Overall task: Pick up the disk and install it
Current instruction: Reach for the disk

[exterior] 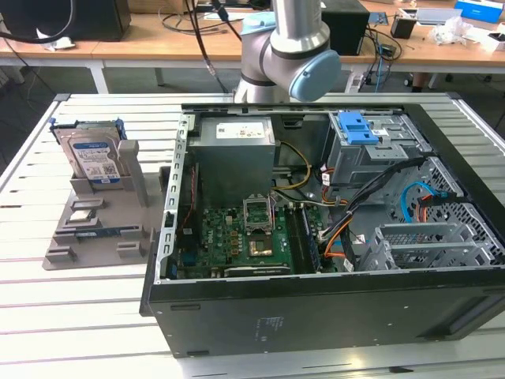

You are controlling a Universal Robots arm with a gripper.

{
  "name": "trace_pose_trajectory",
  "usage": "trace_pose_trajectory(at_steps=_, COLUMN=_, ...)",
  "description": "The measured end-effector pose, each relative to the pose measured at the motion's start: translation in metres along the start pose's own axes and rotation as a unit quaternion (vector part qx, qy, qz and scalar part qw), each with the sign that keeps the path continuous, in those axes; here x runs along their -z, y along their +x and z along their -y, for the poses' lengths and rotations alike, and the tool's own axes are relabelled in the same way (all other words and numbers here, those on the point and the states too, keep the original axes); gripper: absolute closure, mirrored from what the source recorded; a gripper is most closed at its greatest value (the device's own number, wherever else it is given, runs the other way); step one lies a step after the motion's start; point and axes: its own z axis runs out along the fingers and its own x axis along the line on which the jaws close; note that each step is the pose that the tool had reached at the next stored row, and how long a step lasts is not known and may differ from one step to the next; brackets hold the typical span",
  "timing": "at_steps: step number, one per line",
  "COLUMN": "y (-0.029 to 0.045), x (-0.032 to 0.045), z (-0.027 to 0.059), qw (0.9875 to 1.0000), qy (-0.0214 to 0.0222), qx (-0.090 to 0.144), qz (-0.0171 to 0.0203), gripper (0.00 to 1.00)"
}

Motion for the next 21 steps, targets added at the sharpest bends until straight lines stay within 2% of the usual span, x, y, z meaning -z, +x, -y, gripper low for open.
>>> trace_pose_trajectory(at_steps=6, y=0.0121, x=-0.0003, z=-0.0005, qw=1.0000, qy=0.0000, qx=0.000, qz=0.0000, gripper=0.89)
trace_pose_trajectory(at_steps=9, y=0.0129, x=-0.0011, z=-0.0063, qw=1.0000, qy=0.0000, qx=0.000, qz=0.0000, gripper=0.89)
trace_pose_trajectory(at_steps=11, y=0.0048, x=-0.0020, z=-0.0089, qw=1.0000, qy=0.0009, qx=0.000, qz=-0.0001, gripper=0.89)
trace_pose_trajectory(at_steps=13, y=-0.0121, x=-0.0033, z=-0.0106, qw=1.0000, qy=0.0018, qx=0.000, qz=-0.0017, gripper=0.89)
trace_pose_trajectory(at_steps=16, y=-0.0300, x=-0.0062, z=-0.0133, qw=1.0000, qy=0.0033, qx=0.000, qz=-0.0033, gripper=0.89)
trace_pose_trajectory(at_steps=18, y=-0.0469, x=-0.0107, z=-0.0174, qw=1.0000, qy=0.0039, qx=0.000, qz=-0.0047, gripper=0.89)
trace_pose_trajectory(at_steps=21, y=-0.0636, x=-0.0162, z=-0.0221, qw=1.0000, qy=0.0045, qx=0.000, qz=-0.0060, gripper=0.89)
